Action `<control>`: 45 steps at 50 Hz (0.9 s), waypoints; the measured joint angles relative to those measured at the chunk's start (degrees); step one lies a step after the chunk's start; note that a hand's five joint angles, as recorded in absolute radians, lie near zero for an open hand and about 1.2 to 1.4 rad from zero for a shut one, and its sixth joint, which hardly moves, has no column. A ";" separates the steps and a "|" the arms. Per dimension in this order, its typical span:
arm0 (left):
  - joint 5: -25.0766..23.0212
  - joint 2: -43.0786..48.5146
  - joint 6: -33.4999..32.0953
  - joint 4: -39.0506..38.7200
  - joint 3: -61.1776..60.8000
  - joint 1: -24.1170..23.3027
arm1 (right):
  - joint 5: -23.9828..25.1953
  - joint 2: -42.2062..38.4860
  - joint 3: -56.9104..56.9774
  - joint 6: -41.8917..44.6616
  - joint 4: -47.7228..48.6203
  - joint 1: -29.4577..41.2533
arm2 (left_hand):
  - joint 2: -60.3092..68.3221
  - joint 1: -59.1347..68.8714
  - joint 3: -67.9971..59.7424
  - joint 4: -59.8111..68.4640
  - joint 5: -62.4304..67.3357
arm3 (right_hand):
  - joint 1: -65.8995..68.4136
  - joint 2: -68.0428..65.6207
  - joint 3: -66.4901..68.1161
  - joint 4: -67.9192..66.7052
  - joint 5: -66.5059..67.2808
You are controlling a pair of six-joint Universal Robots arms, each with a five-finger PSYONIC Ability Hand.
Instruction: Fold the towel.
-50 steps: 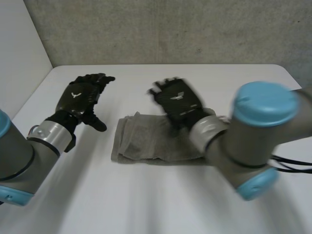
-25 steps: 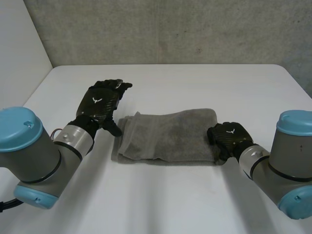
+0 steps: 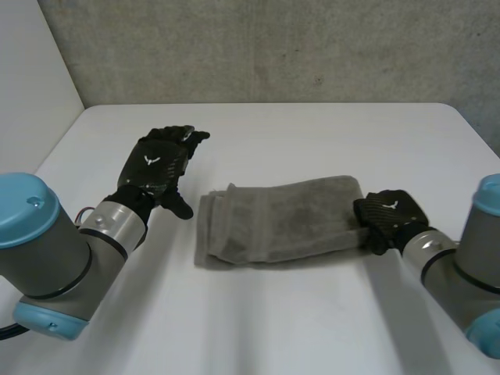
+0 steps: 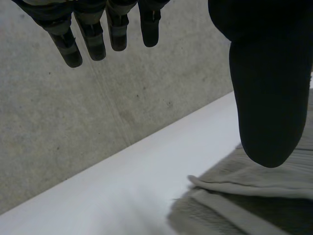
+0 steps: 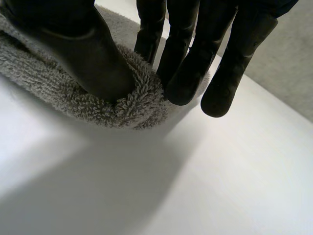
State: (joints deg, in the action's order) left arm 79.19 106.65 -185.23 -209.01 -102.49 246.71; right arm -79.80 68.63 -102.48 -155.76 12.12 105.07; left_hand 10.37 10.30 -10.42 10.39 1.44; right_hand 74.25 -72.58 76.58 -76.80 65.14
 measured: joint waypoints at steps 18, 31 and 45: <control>2.62 -5.94 3.90 5.74 6.68 -0.03 | 2.36 -1.61 15.74 17.39 -1.83 21.18 | 0.00 0.00 0.00 0.00 0.00 | 0.38 -1.44 0.21 0.00 0.79; 4.68 -4.46 9.45 5.70 7.13 0.04 | 1.70 -11.29 20.68 19.43 -4.66 30.45 | 0.00 0.00 0.00 0.00 0.00 | -53.67 52.64 -55.35 55.14 -55.27; 5.28 0.25 10.08 5.77 9.73 -2.18 | -1.64 3.12 14.81 -9.48 -0.11 19.22 | 0.10 0.18 -0.11 0.11 0.00 | -60.90 57.90 -61.94 61.19 -61.43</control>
State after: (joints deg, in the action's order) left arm 84.48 106.90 -175.15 -203.23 -92.76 244.53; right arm -81.45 71.75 -87.67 -165.24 12.01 124.29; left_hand 10.47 10.47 -10.52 10.50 1.44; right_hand 13.34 -14.68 14.64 -15.61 3.71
